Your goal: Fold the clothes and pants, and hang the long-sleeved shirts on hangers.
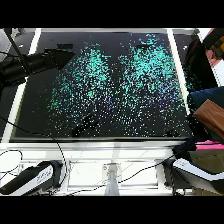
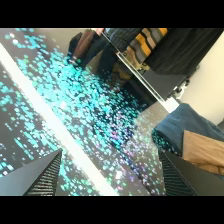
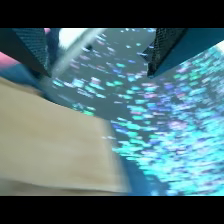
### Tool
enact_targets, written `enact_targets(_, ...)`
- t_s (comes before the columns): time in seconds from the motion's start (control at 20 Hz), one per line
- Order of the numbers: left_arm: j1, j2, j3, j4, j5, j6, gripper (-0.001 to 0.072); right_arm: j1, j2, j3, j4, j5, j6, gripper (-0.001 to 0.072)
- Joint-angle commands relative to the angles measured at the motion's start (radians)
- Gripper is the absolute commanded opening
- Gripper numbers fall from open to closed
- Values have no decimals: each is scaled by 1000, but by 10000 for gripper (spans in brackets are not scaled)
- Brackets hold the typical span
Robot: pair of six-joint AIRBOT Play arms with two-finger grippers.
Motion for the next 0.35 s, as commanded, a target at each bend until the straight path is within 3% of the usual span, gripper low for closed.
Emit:
enact_targets(0.0,1,1,0,0,0,0,699,197,0,0,138,-92,-69,644)
enact_targets(0.15,1,1,0,0,0,0,699,463,0,0,66,-148,-99,540)
enact_targets(0.3,1,1,0,0,0,0,699,722,0,0,-16,-213,-103,540)
